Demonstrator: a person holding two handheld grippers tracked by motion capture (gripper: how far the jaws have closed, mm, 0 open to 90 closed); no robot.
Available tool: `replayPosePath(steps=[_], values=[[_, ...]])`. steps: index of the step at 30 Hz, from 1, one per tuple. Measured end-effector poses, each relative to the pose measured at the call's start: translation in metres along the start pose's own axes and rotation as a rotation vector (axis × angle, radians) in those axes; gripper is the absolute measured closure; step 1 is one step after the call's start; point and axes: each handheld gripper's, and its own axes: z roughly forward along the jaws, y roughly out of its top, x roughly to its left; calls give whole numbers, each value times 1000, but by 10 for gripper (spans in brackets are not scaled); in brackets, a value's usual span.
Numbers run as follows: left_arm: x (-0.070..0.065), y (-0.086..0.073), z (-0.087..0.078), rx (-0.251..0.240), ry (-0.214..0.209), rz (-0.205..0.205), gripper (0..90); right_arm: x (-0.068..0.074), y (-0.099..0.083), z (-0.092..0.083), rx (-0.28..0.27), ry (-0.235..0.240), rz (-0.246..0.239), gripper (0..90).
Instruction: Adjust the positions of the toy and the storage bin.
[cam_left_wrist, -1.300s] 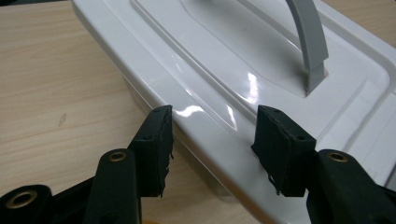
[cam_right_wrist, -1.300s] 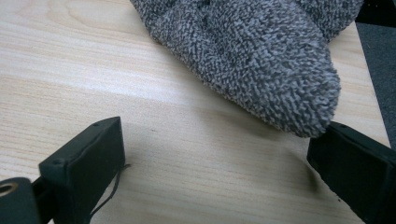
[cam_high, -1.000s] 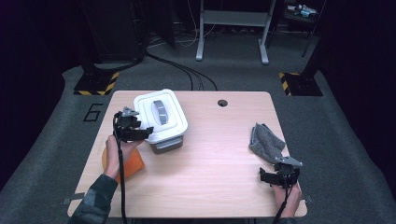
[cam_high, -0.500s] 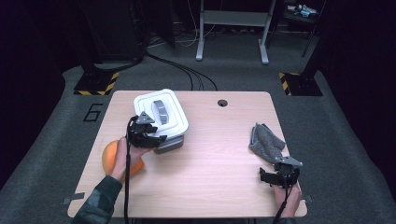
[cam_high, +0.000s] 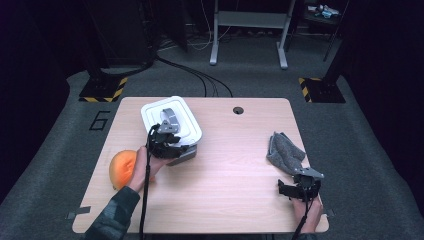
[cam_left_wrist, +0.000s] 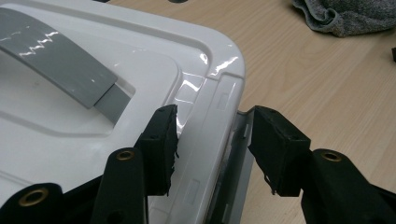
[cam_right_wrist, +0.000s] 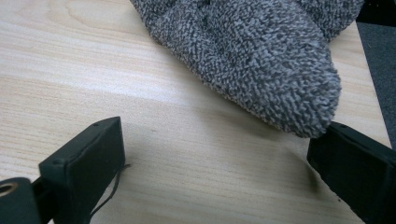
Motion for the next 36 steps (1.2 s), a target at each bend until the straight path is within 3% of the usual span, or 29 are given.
replayPosePath(steps=[7,10,13,18,21,25,28,30,36], values=[[2,2,3,-18,-29,-18,508,0,0,0,-1,0,2,35],[5,1,1,-36,-1,-17,457,0,0,0,0,1,0,35],[14,0,-8,-81,20,-48,436,0,0,0,-3,1,3,35],[31,1,-18,-82,88,-63,385,0,0,0,0,1,1,35],[43,2,-15,-60,97,-76,366,0,0,0,0,1,0,35],[55,4,-4,-24,80,-76,404,0,0,0,0,0,0,35],[58,5,4,-42,56,-79,487,0,0,0,-1,0,1,35],[58,7,8,-55,17,-82,514,0,0,0,0,0,0,35],[56,10,14,-85,3,-119,599,0,0,0,-2,-1,0,35]])
